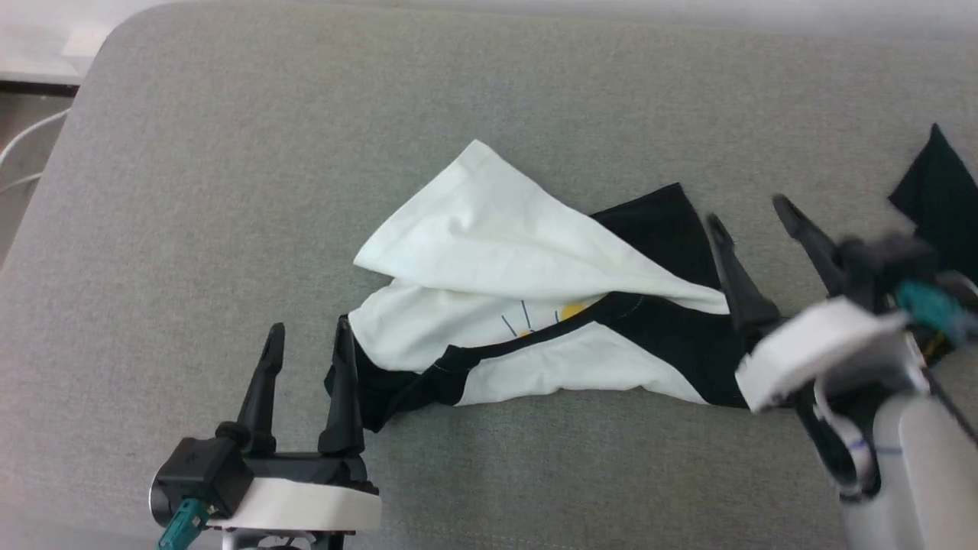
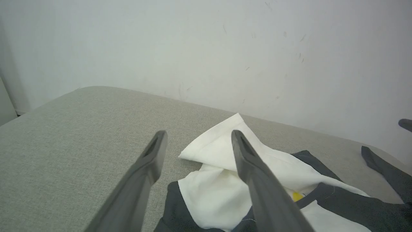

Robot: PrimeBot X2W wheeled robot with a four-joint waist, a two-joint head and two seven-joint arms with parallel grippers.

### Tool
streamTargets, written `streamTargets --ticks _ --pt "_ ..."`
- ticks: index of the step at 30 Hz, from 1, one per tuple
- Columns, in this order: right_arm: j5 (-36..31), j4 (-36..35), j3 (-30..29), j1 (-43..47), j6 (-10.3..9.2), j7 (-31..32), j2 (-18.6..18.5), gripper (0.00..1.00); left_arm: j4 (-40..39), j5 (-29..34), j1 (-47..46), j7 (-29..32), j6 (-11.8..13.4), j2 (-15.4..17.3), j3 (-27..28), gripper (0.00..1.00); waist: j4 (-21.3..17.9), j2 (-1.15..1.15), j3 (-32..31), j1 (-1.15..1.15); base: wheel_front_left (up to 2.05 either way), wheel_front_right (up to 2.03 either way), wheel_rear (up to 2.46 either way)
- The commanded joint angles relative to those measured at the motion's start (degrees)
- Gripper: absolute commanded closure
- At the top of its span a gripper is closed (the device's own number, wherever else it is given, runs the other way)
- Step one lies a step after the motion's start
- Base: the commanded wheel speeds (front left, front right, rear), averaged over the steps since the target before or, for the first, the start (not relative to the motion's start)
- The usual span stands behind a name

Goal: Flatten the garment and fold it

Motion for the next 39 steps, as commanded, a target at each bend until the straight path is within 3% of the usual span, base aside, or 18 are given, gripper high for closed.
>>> streamTargets --ticks 1,6,12,17,26,27,28,29,30,39 --pt "1.96 0.35 1.94 -3.58 -0.03 4.74 -1.82 0.00 0.30 0.54 -0.85 -0.26 -0.49 -0.32 0.00 0.00 1.28 0.00 1.38 -0.01 0.00 0.00 0.00" --pt "8.11 5.18 8.00 -12.32 -0.03 21.03 -7.38 0.00 0.95 -1.42 -2.18 -0.27 -0.45 -0.42 -1.05 0.00 2.93 0.00 2.86 -0.01 0.00 0.00 0.00" --pt "13.42 12.38 16.17 -19.69 -0.03 32.10 -12.34 0.00 1.65 -3.38 -3.58 -0.27 0.17 -0.43 -3.00 0.00 5.02 0.00 4.63 -0.01 0.00 0.00 0.00" --pt "16.03 16.84 21.04 -23.71 -0.03 34.79 -13.79 0.00 2.09 -4.42 -4.44 -0.27 0.59 -0.44 -4.03 0.00 6.20 0.00 6.19 -0.01 0.00 0.00 0.00" --pt "16.94 24.12 25.99 -26.58 -0.03 32.93 -14.73 0.00 2.83 -5.76 -5.75 -0.27 0.93 -0.44 -5.46 0.00 7.75 0.00 7.81 -0.01 0.00 0.00 0.00" --pt "17.06 24.98 26.20 -26.67 -0.03 32.67 -14.67 0.05 2.92 -5.87 -5.82 -0.27 0.97 -0.44 -5.59 0.00 7.88 0.00 7.91 -0.01 0.00 0.00 0.00" --pt "17.02 25.71 26.57 -26.80 -0.03 32.35 -14.74 0.53 3.01 -6.01 -5.89 -0.27 1.00 -0.44 -5.69 0.00 8.00 0.00 7.98 -0.01 0.00 0.00 0.00" --pt "16.88 26.22 27.04 -27.00 -0.03 31.81 -14.89 0.81 3.09 -6.11 -5.96 -0.27 1.02 -0.44 -5.74 0.00 8.08 0.00 8.03 -0.01 0.00 0.00 0.00" --pt "16.90 26.65 27.07 -27.20 -0.03 30.94 -14.95 1.00 3.16 -6.18 -6.03 -0.27 1.05 -0.44 -5.79 0.00 8.12 0.00 8.05 -0.01 0.00 0.00 0.00" --pt "19.81 26.40 21.33 -31.19 -0.03 25.67 -13.78 1.00 4.01 -5.96 -5.01 -0.27 1.26 -0.44 -5.06 0.00 6.66 0.00 5.46 -0.01 0.00 0.00 0.00"
